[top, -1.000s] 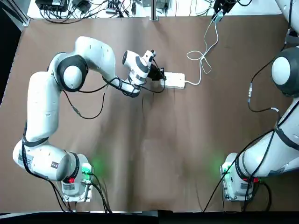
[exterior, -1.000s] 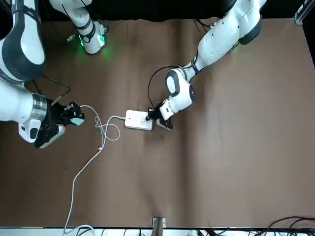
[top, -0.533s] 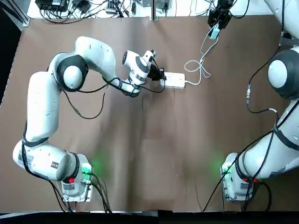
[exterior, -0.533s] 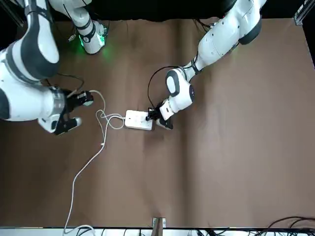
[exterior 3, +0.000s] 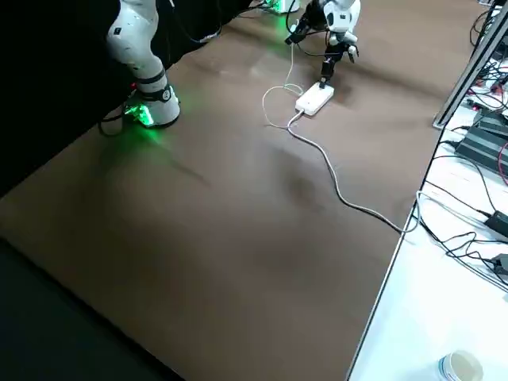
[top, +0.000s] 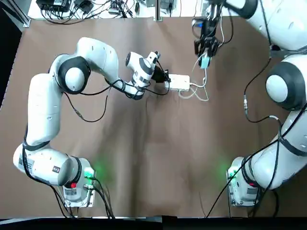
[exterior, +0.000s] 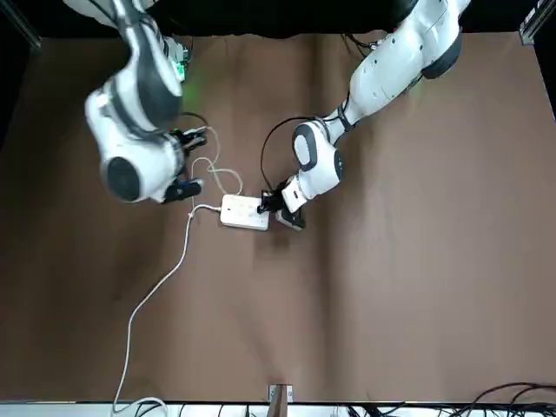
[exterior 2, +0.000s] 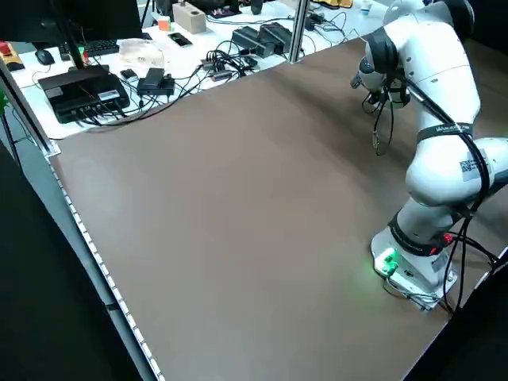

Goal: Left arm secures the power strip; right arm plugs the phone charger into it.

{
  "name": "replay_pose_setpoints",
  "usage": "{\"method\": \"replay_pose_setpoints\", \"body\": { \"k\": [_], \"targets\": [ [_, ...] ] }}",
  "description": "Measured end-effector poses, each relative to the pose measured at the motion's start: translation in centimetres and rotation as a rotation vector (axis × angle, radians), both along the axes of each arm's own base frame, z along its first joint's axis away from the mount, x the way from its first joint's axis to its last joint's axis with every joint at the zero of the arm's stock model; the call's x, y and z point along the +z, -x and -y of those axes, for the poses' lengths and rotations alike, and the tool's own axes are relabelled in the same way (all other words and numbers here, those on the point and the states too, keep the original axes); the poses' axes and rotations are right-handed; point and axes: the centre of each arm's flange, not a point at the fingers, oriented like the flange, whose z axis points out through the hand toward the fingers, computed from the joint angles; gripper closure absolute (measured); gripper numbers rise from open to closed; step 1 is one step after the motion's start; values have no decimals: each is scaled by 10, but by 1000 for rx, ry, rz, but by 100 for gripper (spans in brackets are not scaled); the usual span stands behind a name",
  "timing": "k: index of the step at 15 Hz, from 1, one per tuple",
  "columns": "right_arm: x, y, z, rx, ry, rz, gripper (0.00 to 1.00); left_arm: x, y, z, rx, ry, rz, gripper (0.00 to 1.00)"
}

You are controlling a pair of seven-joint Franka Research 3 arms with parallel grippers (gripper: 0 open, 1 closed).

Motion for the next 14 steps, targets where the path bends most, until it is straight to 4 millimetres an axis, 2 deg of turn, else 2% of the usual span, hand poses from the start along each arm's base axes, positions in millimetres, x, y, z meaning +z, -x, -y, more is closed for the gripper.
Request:
{"method": "replay_pose_setpoints", "body": {
  "k": [2,4,7,11,14],
  "targets": [
    [-18,20,-22,2,51,-43,52,0,0,0,0,0,0,99],
    [-33,30,-37,-5,64,-55,52,0,0,0,0,0,0,99],
    [-47,15,-37,-54,49,13,52,0,0,0,0,0,0,99],
    [-87,-17,-35,-135,36,122,52,0,0,0,0,0,0,99],
    [-104,-36,-32,-264,80,193,52,0,0,0,0,1,-1,99]
  ]
}}
